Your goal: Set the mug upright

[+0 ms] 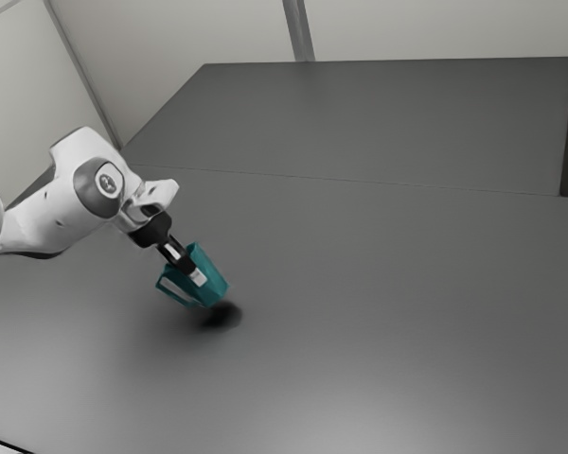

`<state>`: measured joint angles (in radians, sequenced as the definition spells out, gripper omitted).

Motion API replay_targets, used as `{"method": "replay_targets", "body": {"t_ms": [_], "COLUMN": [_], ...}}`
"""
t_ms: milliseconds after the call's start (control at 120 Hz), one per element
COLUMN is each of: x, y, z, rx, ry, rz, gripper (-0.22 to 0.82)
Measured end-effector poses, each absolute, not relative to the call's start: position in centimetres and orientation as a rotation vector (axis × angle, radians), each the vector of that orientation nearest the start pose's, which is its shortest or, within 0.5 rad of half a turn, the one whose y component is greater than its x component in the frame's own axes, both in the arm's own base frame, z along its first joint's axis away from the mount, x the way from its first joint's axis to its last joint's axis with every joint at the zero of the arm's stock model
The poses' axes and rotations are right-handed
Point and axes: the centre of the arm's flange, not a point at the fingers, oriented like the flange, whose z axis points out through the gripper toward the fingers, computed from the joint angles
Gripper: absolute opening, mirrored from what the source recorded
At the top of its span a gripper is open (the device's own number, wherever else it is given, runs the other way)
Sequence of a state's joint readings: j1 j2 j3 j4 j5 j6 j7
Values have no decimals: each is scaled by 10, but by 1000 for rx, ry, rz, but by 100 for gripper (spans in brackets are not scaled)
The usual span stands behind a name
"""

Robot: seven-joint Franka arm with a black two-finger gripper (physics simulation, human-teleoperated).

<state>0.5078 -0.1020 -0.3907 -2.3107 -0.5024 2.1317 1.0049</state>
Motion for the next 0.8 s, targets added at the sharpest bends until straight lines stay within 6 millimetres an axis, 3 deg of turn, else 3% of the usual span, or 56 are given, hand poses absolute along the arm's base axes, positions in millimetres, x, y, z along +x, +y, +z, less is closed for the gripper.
{"method": "replay_targets", "body": {"t_ms": [342, 800], "x": [506, 524], "y": [15, -3], "z": [377, 354], "rx": [-3076, -3019], "ry": [924, 740], "rz": [-131, -92], "gripper": [-18, -18]}}
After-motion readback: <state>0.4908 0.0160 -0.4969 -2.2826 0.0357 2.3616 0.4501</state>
